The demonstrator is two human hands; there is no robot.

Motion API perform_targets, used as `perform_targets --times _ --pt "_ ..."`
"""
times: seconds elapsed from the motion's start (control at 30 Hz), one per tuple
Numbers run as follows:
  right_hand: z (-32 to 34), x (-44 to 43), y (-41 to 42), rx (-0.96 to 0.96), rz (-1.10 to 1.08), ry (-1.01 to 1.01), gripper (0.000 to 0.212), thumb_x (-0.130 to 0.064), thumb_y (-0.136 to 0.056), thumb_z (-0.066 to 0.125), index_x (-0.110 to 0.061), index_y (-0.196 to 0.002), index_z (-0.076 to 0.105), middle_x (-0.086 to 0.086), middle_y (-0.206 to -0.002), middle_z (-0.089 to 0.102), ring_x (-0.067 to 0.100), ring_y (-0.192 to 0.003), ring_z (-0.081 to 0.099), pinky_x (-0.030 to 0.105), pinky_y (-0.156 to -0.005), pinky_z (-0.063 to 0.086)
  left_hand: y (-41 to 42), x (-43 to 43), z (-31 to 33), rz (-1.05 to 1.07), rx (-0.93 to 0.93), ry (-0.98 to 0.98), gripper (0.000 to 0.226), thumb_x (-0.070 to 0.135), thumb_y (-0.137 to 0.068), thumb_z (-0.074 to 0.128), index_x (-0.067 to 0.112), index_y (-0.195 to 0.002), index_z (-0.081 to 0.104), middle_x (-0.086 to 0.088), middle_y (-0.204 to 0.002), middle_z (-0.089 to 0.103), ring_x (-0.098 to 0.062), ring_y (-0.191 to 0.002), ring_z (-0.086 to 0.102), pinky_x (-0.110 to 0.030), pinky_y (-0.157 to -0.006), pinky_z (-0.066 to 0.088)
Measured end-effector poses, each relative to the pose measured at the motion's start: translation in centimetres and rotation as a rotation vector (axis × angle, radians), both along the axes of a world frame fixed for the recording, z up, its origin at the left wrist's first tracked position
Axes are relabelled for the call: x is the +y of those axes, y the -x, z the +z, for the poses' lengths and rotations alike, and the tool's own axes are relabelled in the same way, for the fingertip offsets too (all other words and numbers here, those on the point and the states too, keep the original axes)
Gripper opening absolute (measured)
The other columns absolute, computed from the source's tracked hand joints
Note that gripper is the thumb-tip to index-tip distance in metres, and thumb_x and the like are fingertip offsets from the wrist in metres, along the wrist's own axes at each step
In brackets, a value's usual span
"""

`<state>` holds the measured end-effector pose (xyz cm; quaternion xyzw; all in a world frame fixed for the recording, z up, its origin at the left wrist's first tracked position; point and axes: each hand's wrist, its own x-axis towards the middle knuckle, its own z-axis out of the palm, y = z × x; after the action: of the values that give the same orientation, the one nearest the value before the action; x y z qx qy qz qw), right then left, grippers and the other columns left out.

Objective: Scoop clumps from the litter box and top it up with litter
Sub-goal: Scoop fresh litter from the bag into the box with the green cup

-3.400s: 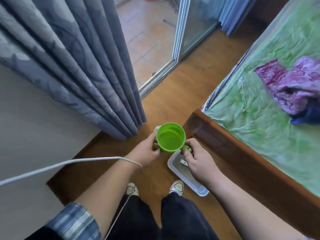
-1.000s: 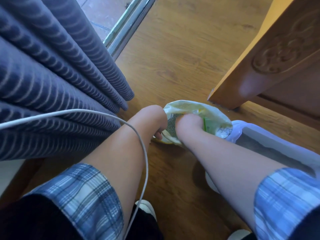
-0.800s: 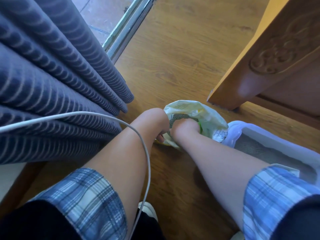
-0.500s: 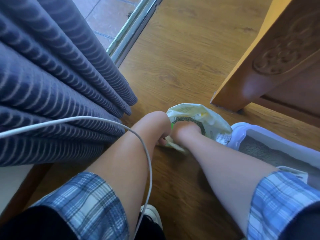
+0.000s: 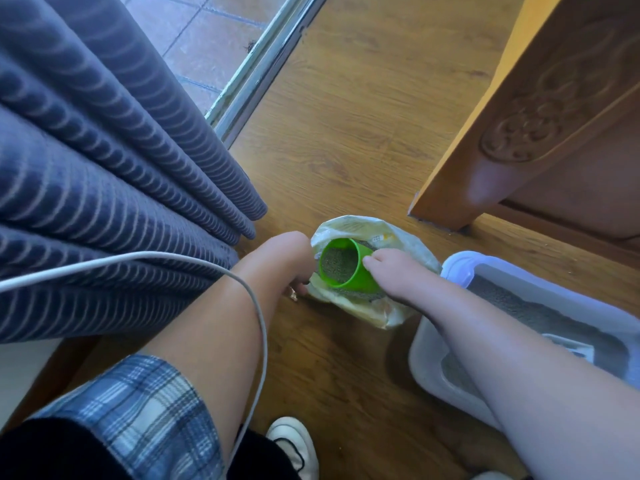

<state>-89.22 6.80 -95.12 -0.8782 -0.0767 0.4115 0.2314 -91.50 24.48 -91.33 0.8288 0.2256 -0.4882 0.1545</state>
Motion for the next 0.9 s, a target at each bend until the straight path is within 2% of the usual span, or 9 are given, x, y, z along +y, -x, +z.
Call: perform_targets --times 0.1,0.17,0.33,0.4,0.47,0.53,0.7,0.8,0.9 --pt "2.6 -1.4 0.1 -0.046 0.002 -0.06 0.039 -0.028 -0.106 0.037 -0.014 -0.07 0.045 0.008 -0.079 0.053 0.026 -0.081 0.049 0.033 -0.066 0.029 -0.2 0.0 0.8 -0.107 -0.056 -0.05 0.022 0.008 -0.095 0.051 0.003 -0.106 0.068 -0.009 -0.093 0.076 -0.025 -0.066 0.067 -0.04 -0.082 0.059" --pt "4.1 -2.2 0.6 -0.059 -0.016 -0.118 0.04 -0.026 -0.106 0.037 -0.015 -0.068 0.041 0.008 -0.073 0.048 0.026 -0.076 0.047 0.036 -0.063 0.028 -0.3 0.1 1.5 -0.139 -0.166 -0.108 0.02 0.008 -0.091 0.053 0.006 -0.106 0.066 -0.011 -0.101 0.073 -0.029 -0.079 0.067 -0.036 -0.076 0.057" --pt "7.3 -5.0 2.1 -0.057 -0.156 -0.263 0.038 -0.023 -0.105 0.041 -0.013 -0.068 0.04 0.005 -0.067 0.041 0.018 -0.065 0.039 0.036 -0.065 0.031 1.1 -0.7 4.3 0.017 -0.475 -0.163 0.021 0.025 -0.093 0.047 0.017 -0.111 0.052 -0.004 -0.106 0.063 -0.029 -0.094 0.059 -0.04 -0.082 0.051" --pt "7.9 -6.7 2.7 -0.031 -0.231 -0.339 0.039 -0.023 -0.106 0.042 -0.012 -0.069 0.049 -0.008 -0.06 0.047 0.009 -0.059 0.041 0.032 -0.064 0.032 1.4 -2.3 5.2 0.0 -0.559 -0.12 0.029 0.027 -0.095 0.045 0.019 -0.123 0.05 -0.003 -0.115 0.063 -0.028 -0.099 0.06 -0.038 -0.082 0.051" --pt "8.9 -8.6 2.9 -0.007 -0.29 -0.387 0.043 -0.024 -0.106 0.042 -0.023 -0.064 0.055 -0.016 -0.053 0.05 0.0 -0.051 0.042 0.025 -0.06 0.033 0.9 -4.4 5.9 -0.024 -0.665 -0.031 0.034 0.029 -0.096 0.043 0.024 -0.129 0.049 0.001 -0.12 0.062 -0.026 -0.099 0.062 -0.04 -0.083 0.052" --pt "10.1 -10.3 2.8 -0.032 -0.339 -0.412 0.049 -0.027 -0.105 0.044 -0.03 -0.057 0.053 -0.012 -0.055 0.049 0.003 -0.051 0.042 0.026 -0.059 0.034 0.0 -6.4 5.8 -0.041 -0.737 0.025 0.032 0.028 -0.095 0.041 0.029 -0.126 0.049 0.004 -0.118 0.064 -0.023 -0.103 0.061 -0.041 -0.085 0.052" --pt "12.5 -16.1 2.6 -0.193 -0.548 -0.438 0.034 -0.043 -0.087 0.041 -0.022 -0.061 0.048 -0.003 -0.059 0.043 0.013 -0.055 0.04 0.034 -0.058 0.033 -0.6 -12.1 5.4 -0.037 -0.829 0.196 0.034 0.021 -0.094 0.046 0.028 -0.126 0.053 0.009 -0.124 0.062 -0.016 -0.109 0.061 -0.032 -0.084 0.049" --pt "13.4 -20.5 4.3 -0.254 -0.644 -0.378 0.035 -0.044 -0.087 0.042 -0.018 -0.064 0.047 -0.006 -0.057 0.043 0.014 -0.057 0.041 0.036 -0.061 0.034 -0.9 -16.0 5.0 -0.186 -0.883 0.29 0.035 0.018 -0.092 0.047 0.026 -0.126 0.053 0.004 -0.121 0.063 -0.02 -0.113 0.058 -0.037 -0.09 0.05" --pt "14.5 -24.6 5.9 -0.266 -0.707 -0.303 0.036 -0.044 -0.091 0.045 -0.024 -0.062 0.054 -0.006 -0.056 0.047 0.013 -0.055 0.043 0.037 -0.065 0.036 -0.9 -19.0 3.9 -0.343 -0.804 0.316 0.035 0.018 -0.093 0.047 0.021 -0.127 0.05 -0.002 -0.123 0.06 -0.027 -0.115 0.055 -0.043 -0.089 0.05"
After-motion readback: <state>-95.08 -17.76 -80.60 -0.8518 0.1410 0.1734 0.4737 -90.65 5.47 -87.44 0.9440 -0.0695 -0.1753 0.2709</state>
